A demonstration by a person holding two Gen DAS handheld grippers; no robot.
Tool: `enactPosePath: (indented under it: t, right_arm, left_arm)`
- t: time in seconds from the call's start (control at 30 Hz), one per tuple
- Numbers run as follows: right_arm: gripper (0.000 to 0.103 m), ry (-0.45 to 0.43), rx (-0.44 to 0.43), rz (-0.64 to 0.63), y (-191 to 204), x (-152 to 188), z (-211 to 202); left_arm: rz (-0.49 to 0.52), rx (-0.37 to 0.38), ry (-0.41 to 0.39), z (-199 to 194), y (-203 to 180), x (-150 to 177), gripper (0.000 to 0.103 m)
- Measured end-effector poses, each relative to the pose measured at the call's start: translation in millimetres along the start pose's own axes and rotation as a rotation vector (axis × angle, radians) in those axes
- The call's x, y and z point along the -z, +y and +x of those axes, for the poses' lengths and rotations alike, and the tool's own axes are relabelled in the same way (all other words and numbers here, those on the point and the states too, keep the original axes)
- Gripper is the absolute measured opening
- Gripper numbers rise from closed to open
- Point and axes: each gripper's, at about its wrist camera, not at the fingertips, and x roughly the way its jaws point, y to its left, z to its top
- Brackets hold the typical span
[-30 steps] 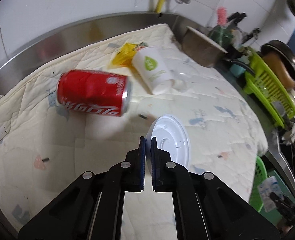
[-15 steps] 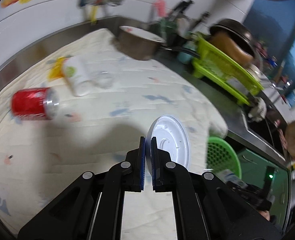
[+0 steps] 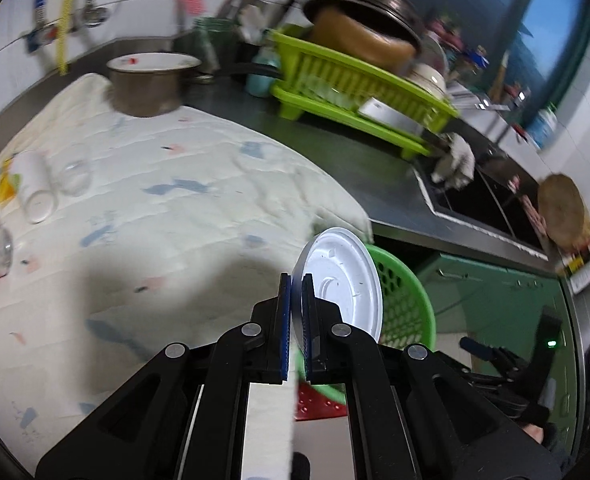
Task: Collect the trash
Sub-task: 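Carry the milk carton to the basket with the right tool while the left grasps the white lid, then drop the carton into the green basket with the right tool while the left drops the lid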
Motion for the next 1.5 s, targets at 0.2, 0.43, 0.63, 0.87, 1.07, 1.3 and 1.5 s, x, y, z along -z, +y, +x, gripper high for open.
enactPosePath:
  t: [0.2,0.43,0.63,0.87,1.07,1.3,1.5]
  right_arm:
    - [0.081,-0.064,0.014,0.012,-12.9,2.8,-36.3]
    - [0.082,-0.109,0.006,0.028,-21.3,9.1,-65.1]
    - [0.082,-0.116,0.003,0.032,-25.8,16.2,-74.5]
    - [0.082,-0.12,-0.005,0.029,-26.0,16.4,-76.8]
    - [0.082,-0.14,-0.031,-0.002,-12.3,7.5,-80.9]
    - [0.082,-0.145,-0.073,-0.066,15.2,-7.0,-75.8]
    - [0.082,-0.139,-0.123,-0.139,51.5,-19.1,-65.2]
  left_arm:
    - [0.048,0.016,0.063,34.1,-32.3,7.5,0.004]
    - [0.086,-0.007,0.154,83.8,-55.3,18.5,0.004]
    - [0.071,-0.001,0.22,114.1,-60.7,29.7,0.007]
    - [0.06,0.006,0.227,111.9,-59.7,33.8,0.021]
    - [0.048,-0.017,0.173,84.0,-48.1,24.3,0.03]
    - [-0.001,-0.084,0.082,37.8,-11.9,12.3,0.039]
    - [-0.079,-0.165,0.023,0.1,34.6,13.4,0.048]
